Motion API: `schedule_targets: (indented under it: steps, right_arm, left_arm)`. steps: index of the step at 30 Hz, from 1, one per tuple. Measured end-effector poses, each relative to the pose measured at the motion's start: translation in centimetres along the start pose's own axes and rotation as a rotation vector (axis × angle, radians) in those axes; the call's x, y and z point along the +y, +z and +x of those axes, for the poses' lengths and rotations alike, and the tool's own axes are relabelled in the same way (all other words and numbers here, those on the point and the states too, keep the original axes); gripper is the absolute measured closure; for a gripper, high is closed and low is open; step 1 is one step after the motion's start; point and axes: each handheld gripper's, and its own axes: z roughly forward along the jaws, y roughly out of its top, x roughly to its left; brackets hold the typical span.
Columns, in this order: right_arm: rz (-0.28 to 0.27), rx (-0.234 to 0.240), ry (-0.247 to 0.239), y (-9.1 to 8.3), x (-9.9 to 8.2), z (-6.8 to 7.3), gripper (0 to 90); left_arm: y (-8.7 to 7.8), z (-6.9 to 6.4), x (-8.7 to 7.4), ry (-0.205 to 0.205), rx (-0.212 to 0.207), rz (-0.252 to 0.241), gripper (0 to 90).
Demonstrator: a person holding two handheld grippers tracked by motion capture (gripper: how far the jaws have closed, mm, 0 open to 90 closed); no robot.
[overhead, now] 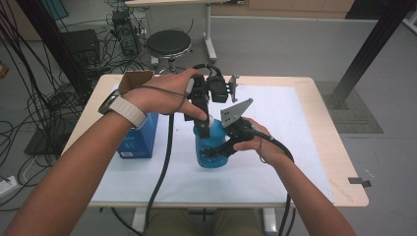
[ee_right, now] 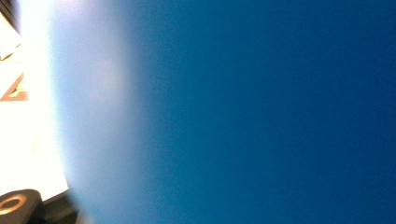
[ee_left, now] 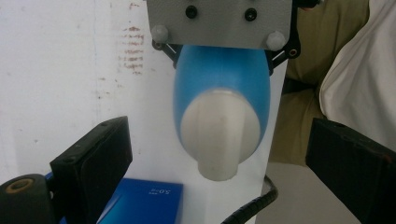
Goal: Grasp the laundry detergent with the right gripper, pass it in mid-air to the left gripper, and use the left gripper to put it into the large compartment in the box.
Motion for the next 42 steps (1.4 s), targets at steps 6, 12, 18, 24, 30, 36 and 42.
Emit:
schedule_targets:
  steps: [6, 12, 18, 24, 30, 36, 42]
  right_arm:
    - [-0.01, -0.005, -0.001, -0.19, 0.18, 0.02, 43.0]
    - [-0.018, -0.01, -0.003, -0.38, 0.37, 0.09, 43.0]
    - [-0.022, -0.01, -0.003, -0.53, 0.41, 0.14, 43.0]
    - [-0.019, -0.012, 0.002, -0.63, 0.36, 0.14, 43.0]
    - [-0.02, -0.014, 0.005, -0.64, 0.23, 0.06, 43.0]
    - [-0.02, -0.014, 0.003, -0.66, 0.22, 0.09, 43.0]
    - [-0.019, -0.012, 0.009, -0.68, 0.18, 0.04, 43.0]
  left_arm:
    - [-0.11, 0.14, 0.33, 0.013, -0.008, 0.009, 7.8]
    - [-0.35, -0.01, 0.66, 0.022, -0.006, 0.011, 8.1]
    - [-0.29, -0.18, 0.9, 0.033, -0.009, 0.015, 8.2]
    - [-0.27, -0.17, 0.92, 0.032, -0.005, 0.012, 8.3]
    - [-0.36, -0.08, 0.86, 0.032, -0.003, 0.011, 8.5]
    - [-0.41, -0.11, 0.82, 0.031, -0.004, 0.008, 8.6]
    - [-0.42, -0.08, 0.81, 0.031, -0.003, 0.006, 8.7]
